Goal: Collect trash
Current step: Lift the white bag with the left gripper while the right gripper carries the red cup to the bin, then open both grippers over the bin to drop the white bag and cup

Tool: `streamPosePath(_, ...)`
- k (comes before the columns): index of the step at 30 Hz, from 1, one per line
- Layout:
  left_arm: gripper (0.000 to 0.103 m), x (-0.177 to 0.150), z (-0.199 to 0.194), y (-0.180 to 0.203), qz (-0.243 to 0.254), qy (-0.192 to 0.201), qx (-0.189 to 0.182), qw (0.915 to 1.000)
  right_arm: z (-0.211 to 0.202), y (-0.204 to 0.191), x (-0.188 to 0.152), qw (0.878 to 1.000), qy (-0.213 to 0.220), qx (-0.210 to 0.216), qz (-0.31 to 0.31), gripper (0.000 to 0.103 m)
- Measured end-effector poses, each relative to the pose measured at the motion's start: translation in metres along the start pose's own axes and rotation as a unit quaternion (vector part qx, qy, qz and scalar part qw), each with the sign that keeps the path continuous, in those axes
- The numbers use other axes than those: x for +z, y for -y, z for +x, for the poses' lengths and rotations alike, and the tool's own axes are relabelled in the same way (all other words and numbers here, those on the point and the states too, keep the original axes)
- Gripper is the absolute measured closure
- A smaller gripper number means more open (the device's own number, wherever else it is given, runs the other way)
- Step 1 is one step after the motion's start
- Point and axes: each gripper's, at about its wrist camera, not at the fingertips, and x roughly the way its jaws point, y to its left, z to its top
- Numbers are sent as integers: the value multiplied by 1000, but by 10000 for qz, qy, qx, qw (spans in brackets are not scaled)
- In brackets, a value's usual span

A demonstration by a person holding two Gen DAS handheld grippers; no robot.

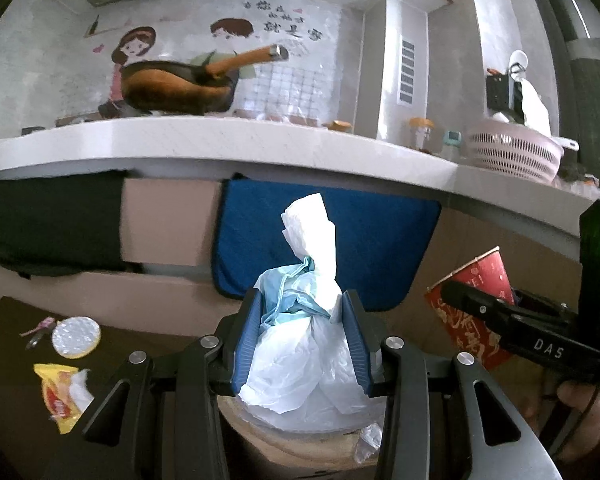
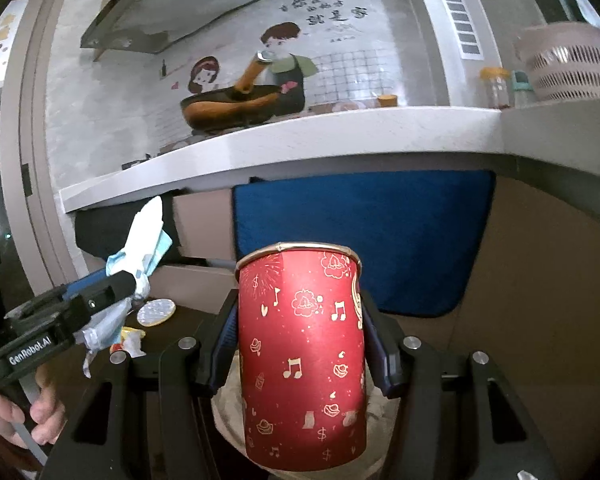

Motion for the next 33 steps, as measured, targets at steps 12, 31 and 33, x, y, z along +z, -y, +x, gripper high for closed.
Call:
streamPosePath(12,61,-36,67,-11,-48,-658,133,9977,49,20,-30,9985,-437,115,306,51)
streamPosePath(31,61,-79,135,-35,-273,-1543,184,9875,123,43,-72,9911,-1172,98,618,51)
streamPosePath(33,61,-81,137,-35,-293,-1592,169,9867,128,45,-74,9903,-1218,121,654,50)
